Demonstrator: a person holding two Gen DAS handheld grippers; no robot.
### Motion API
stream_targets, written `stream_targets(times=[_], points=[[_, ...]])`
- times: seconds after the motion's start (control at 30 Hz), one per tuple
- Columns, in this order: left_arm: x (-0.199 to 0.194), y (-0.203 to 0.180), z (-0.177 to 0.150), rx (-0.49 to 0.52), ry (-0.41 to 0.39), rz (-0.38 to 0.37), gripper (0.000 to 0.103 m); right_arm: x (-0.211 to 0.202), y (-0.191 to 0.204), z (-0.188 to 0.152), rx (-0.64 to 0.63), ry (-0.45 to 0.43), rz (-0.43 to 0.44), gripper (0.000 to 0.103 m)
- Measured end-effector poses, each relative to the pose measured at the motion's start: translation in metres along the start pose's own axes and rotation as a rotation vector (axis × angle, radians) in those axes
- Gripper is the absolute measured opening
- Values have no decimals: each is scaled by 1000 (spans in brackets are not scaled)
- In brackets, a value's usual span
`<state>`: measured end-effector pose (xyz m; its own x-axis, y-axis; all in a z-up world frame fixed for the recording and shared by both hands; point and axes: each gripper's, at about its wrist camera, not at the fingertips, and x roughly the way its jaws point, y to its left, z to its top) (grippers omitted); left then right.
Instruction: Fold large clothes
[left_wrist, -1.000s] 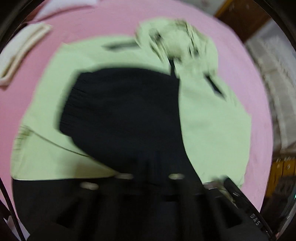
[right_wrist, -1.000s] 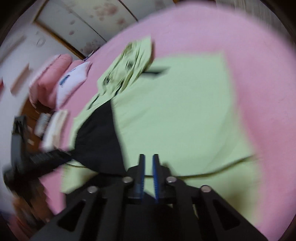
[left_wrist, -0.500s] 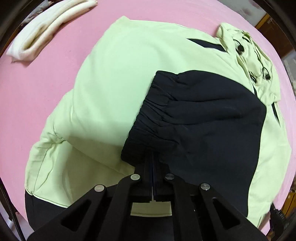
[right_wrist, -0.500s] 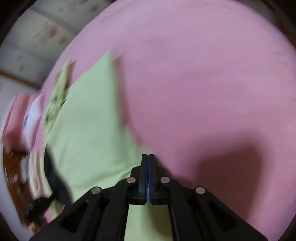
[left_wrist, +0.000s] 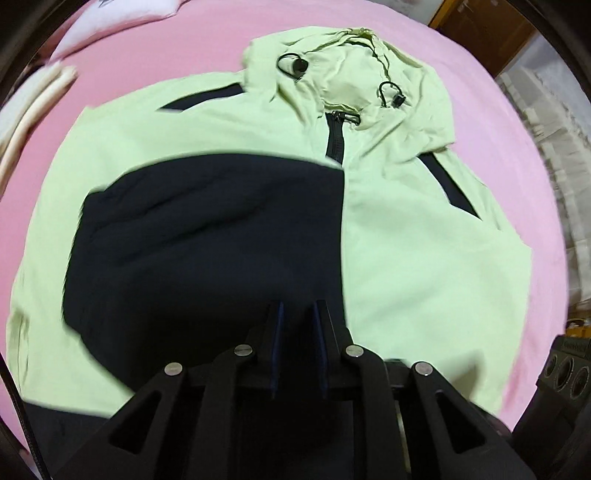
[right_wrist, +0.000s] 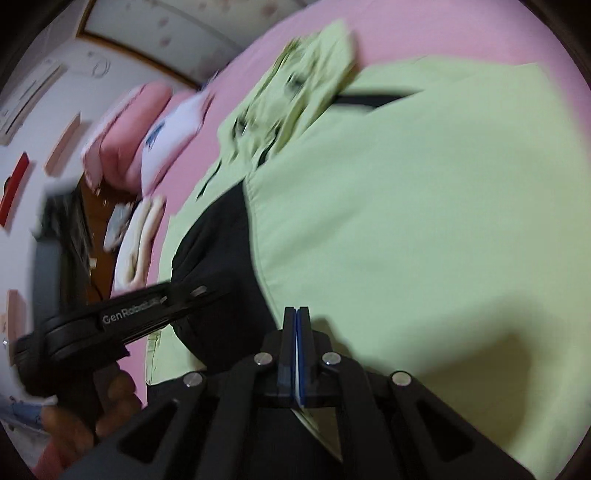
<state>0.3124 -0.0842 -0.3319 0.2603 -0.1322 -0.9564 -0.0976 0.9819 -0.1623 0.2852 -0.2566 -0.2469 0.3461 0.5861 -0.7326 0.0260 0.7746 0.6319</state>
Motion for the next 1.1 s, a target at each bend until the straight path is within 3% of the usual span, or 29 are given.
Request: stream_targets(times=[0.17,0.27,0.33,0.37,0.43,0.47,0.5,0.6,0.7,0.8,0.97,1.1], points=[[15,23,47,-44,-71,54,14,36,-5,56,19,-54,-26,0],[17,49,66,-49,-129,131,14,21,-30,92,10,-131,-123,0],[19,74,76,-79,-134,221,14,-4,-65,110,74,-190,-235,0],[19,86,82,-100,-134,240,13,-22,-88,115,140,-236,-243,0],[15,119,83,-190,-125,158,4,-49,-118,116,220,-293,-280,0],[15,130,84,-240,-120,113,2,-65,-131,116,240,-324,-361,0],[15,136,83,-270,-113,83,2,-72,-135,116,242,-335,-354,0],[17,136,85,-251,-102,97,2,-77,-134,116,205,-293,-383,0],[11,129,81,-243,-90,114,2,-80,-120,105,172,-271,-465,0],[8,119,77,-258,-66,94,3,-78,-110,99,192,-271,-465,0],[-11,117,34,-220,-84,77,4,-101,-102,45,210,-255,-442,0],[-24,122,-10,-158,-88,79,4,-105,-95,-3,198,-168,-462,0]])
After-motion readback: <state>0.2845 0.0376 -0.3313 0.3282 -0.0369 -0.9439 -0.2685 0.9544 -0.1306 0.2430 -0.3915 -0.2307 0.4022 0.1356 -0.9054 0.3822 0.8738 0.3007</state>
